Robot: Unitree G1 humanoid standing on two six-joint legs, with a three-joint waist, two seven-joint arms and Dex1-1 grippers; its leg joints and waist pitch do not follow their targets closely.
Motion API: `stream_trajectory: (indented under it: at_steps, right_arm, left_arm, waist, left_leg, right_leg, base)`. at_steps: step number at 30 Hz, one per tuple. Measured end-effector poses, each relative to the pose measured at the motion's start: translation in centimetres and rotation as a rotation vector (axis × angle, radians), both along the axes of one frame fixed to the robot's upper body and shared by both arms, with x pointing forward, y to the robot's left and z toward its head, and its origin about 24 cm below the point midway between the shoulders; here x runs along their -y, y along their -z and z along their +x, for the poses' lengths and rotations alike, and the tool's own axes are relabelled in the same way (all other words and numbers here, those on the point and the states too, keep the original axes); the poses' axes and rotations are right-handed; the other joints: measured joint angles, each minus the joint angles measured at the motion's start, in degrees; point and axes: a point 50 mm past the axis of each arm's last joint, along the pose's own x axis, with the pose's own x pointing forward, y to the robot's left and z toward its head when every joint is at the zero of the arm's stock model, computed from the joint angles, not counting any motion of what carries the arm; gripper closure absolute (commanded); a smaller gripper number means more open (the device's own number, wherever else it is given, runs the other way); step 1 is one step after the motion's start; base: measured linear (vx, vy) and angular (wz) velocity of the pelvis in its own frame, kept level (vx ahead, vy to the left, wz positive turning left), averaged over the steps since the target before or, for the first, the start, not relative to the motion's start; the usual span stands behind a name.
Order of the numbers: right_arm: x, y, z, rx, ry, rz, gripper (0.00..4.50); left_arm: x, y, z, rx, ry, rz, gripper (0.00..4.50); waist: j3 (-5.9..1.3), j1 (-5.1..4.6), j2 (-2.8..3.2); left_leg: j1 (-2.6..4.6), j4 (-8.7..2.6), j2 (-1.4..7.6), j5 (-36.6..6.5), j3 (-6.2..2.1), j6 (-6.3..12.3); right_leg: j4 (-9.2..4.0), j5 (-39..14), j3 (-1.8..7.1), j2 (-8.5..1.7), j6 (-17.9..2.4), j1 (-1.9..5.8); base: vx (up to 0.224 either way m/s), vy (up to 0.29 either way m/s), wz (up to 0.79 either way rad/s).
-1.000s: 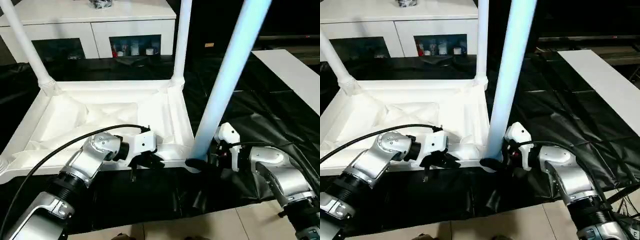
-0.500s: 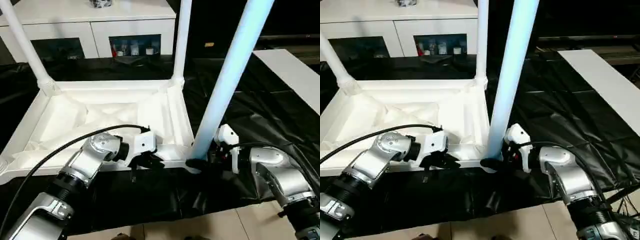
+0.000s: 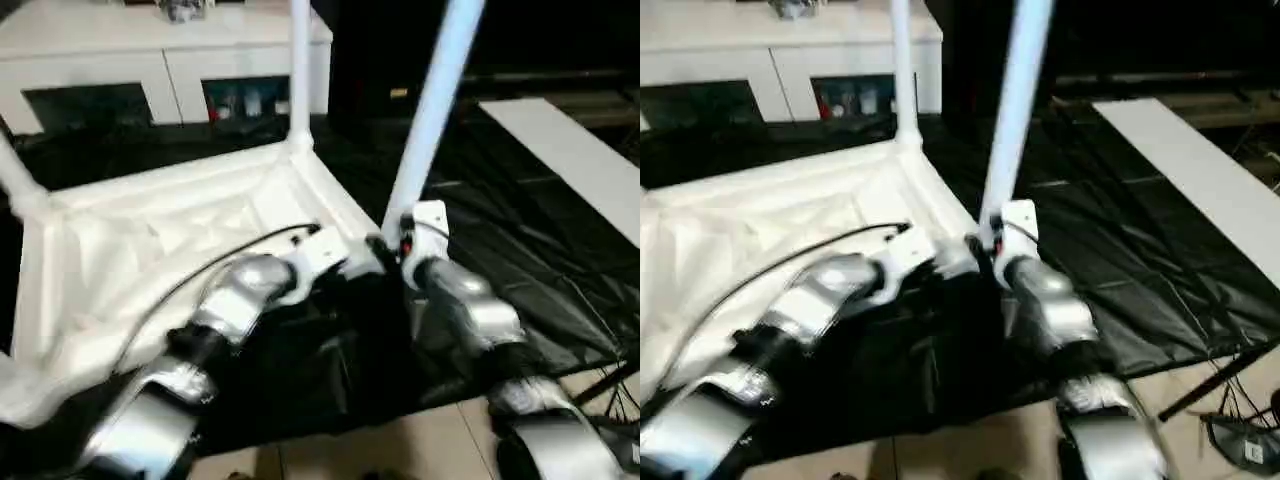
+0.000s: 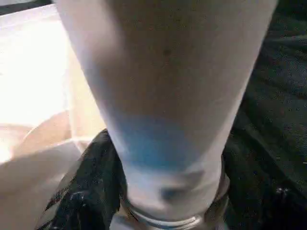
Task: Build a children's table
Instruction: Rotate leg to tighten
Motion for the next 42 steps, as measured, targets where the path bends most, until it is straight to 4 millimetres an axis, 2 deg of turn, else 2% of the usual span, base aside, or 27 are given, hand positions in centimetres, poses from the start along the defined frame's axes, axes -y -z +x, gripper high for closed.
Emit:
stream_trajectory:
  at_steps: [2, 4, 6, 8, 9, 13, 15, 20, 24, 35, 36, 39, 40, 42]
  right_arm:
    - [-0.2, 0.0, 0.1, 0.009, 0.005, 0.002, 1.86]
    - [-0.2, 0.0, 0.2, 0.028, -0.014, 0.007, 1.30]
    - [-0.2, 0.0, 0.1, 0.043, -0.046, -0.002, 1.10]
    - [-0.3, 0.0, 0.1, 0.056, -0.069, -0.007, 1.10]
    - [-0.2, 0.0, 0.1, 0.063, -0.079, -0.006, 0.81]
    - [0.6, 0.3, -0.5, 0.085, -0.152, -0.038, 0.57]
    - [1.6, 0.1, -1.2, 0.113, -0.255, -0.099, 0.35]
    - [4.8, -0.2, -4.9, 0.125, -0.623, -0.160, 0.35]
    - [5.6, -0.8, -6.6, 0.130, -0.796, -0.111, 0.35]
    - [6.5, -0.9, -7.5, 0.092, -0.899, -0.063, 0.35]
    - [6.5, -0.8, -7.5, 0.091, -0.901, -0.063, 0.60]
    - [6.3, -0.8, -7.6, 0.091, -0.912, -0.056, 0.75]
    - [6.2, -0.8, -7.6, 0.090, -0.912, -0.053, 1.03]
    - [6.2, -0.7, -7.6, 0.087, -0.918, -0.048, 1.13]
  left_arm:
    - [0.1, -0.1, 0.1, 0.000, -0.004, -0.001, 4.50]
    - [0.0, -0.1, 0.1, 0.000, -0.005, -0.001, 4.50]
    - [-0.2, -0.2, 0.2, 0.004, -0.006, 0.003, 4.50]
    - [-0.5, -0.2, 0.3, 0.009, -0.004, 0.004, 4.50]
    - [-0.6, -0.2, 0.3, 0.011, -0.001, 0.006, 4.50]
    - [-1.4, -0.3, 0.4, 0.013, 0.017, 0.014, 4.50]
    - [-2.0, -0.4, 0.0, 0.008, 0.058, 0.009, 4.50]
    - [-4.6, -0.7, -1.9, -0.048, 0.242, -0.001, 4.50]
    - [-5.7, -0.8, -3.2, -0.096, 0.370, 0.008, 4.50]
    - [-5.6, -0.7, -4.1, -0.157, 0.427, -0.003, 4.50]
    - [-5.6, -0.7, -4.1, -0.158, 0.427, -0.003, 4.50]
    - [-5.7, -0.8, -4.1, -0.165, 0.424, -0.005, 4.50]
    - [-5.7, -0.8, -4.1, -0.167, 0.423, -0.005, 4.50]
    - [-5.7, -0.8, -4.1, -0.168, 0.422, -0.005, 4.50]
  waist:
    - [-0.01, 0.06, -0.01]
    - [-0.01, 0.15, -0.01]
    - [-0.01, 0.20, -0.01]
    - [-0.01, 0.23, -0.01]
    - [-0.01, 0.23, -0.01]
    - [0.00, 0.25, -0.01]
    - [0.00, 0.42, -0.01]
    - [0.00, 1.60, 0.01]
    - [0.01, 1.88, 0.02]
    - [0.02, 1.90, 0.02]
    - [0.02, 1.88, 0.02]
    - [0.02, 1.87, 0.02]
    - [0.02, 1.86, 0.02]
    - [0.02, 1.86, 0.02]
  left_leg:
    - [0.02, -0.01, 0.00, 0.00, 0.00, 0.00]
    - [0.00, -0.02, 0.01, 0.00, -0.02, 0.01]
    - [-0.02, -0.04, 0.02, 0.00, -0.03, 0.01]
    - [-0.02, -0.09, 0.04, 0.00, -0.03, 0.01]
    - [-0.03, -0.15, 0.05, 0.00, -0.03, 0.01]
    - [-0.08, -0.24, 0.08, 0.00, -0.04, 0.01]
    - [-0.13, -0.26, 0.10, 0.00, -0.04, 0.01]
    - [-0.13, -0.31, 0.17, -0.01, -0.04, 0.03]
    - [-0.10, -0.31, 0.18, -0.02, 0.02, 0.03]
    - [-0.06, -0.30, 0.16, -0.02, 0.06, 0.02]
    - [-0.07, -0.30, 0.16, -0.02, 0.06, 0.02]
    - [-0.06, -0.30, 0.16, -0.01, 0.06, 0.02]
    - [-0.06, -0.30, 0.16, -0.02, 0.06, 0.02]
    - [-0.06, -0.30, 0.16, -0.02, 0.06, 0.02]
  right_leg:
    - [0.01, 0.00, 0.00, 0.00, 0.00, 0.04]
    - [0.05, 0.04, -0.03, 0.00, -0.04, 0.04]
    - [0.10, 0.23, -0.06, 0.00, -0.35, 0.02]
    - [0.12, 0.26, -0.09, 0.00, -0.38, -0.02]
    - [0.12, 0.26, -0.12, 0.00, -0.38, -0.05]
    - [0.15, 0.27, -0.20, 0.01, -0.38, -0.14]
    - [0.15, 0.26, -0.22, 0.01, -0.37, -0.17]
    - [0.16, 0.07, -0.23, 0.04, -0.06, -0.18]
    - [0.15, 0.04, -0.16, 0.05, -0.02, -0.17]
    - [0.15, 0.06, -0.09, 0.04, -0.04, -0.09]
    - [0.15, 0.06, -0.08, 0.04, -0.04, -0.09]
    - [0.15, 0.06, -0.09, 0.04, -0.05, -0.10]
    - [0.15, 0.06, -0.09, 0.04, -0.05, -0.10]
    - [0.15, 0.06, -0.09, 0.04, -0.05, -0.09]
  base:
    - [0.000, 0.000, 0.00]
    - [0.000, 0.000, 0.00]
    - [0.000, 0.000, 0.00]
    - [0.000, 0.000, 0.00]
    - [0.000, 0.000, 0.00]
    - [0.000, 0.000, 0.00]
    - [0.000, 0.000, 0.00]
    - [0.000, 0.000, 0.00]
    - [0.000, 0.000, 0.00]
    - [0.000, 0.000, 0.00]
    - [0.000, 0.000, 0.00]
    - [0.000, 0.000, 0.00]
    - [0.000, 0.000, 0.00]
    - [0.000, 0.000, 0.00]
